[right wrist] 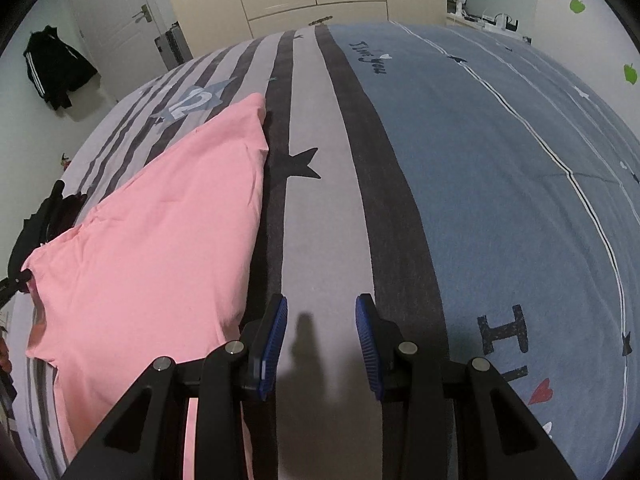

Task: Fold clothes

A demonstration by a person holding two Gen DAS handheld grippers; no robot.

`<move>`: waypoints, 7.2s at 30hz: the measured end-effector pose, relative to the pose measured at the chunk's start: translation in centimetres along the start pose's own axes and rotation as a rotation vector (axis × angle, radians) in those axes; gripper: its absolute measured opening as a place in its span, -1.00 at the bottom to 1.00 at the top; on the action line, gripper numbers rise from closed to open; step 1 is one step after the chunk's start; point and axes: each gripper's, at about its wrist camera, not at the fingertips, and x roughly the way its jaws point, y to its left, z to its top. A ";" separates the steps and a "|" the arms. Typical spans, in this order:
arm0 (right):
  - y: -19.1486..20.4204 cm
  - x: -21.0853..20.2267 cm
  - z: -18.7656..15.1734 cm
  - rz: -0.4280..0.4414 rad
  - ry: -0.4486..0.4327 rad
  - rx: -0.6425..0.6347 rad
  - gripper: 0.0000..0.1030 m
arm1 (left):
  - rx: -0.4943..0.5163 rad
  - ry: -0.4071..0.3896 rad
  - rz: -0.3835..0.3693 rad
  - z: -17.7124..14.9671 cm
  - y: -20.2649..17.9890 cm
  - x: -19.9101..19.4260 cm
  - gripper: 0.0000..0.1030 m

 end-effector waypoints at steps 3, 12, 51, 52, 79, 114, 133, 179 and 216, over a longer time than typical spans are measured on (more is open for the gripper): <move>0.1 0.1 0.0 0.002 0.005 0.004 -0.37 | 0.005 -0.013 -0.029 0.8 0.2 -0.3 -0.97; 1.3 0.3 0.3 0.012 0.005 0.016 -0.37 | 0.043 -0.076 -0.021 3.2 0.7 -2.6 -0.98; -0.8 5.1 4.6 0.047 0.007 -0.025 -0.37 | 0.175 0.168 -0.082 -1.0 -12.6 7.8 -0.75; -1.6 5.0 4.6 0.052 0.005 -0.015 -0.37 | 0.182 0.154 -0.075 -0.7 -12.9 7.4 -0.75; -9.4 0.8 1.0 0.091 -0.026 0.105 -0.33 | 0.396 0.054 -0.327 5.9 -29.2 12.2 -0.89; -7.7 -10.6 -14.8 0.155 0.030 0.107 -0.21 | 0.280 0.147 -0.376 -12.2 -14.2 -11.9 -0.40; -10.0 -13.1 -25.4 0.299 0.103 0.036 -0.18 | 0.368 0.118 -0.339 -23.2 -25.8 -14.7 0.00; -1.1 -15.1 -32.2 0.268 0.109 -0.128 -0.32 | 0.265 0.139 -0.350 -27.5 -17.3 -18.5 -0.98; -0.3 -17.2 -35.3 0.106 0.089 -0.145 -0.19 | 0.069 0.240 -0.164 -39.7 -7.3 -27.8 -0.15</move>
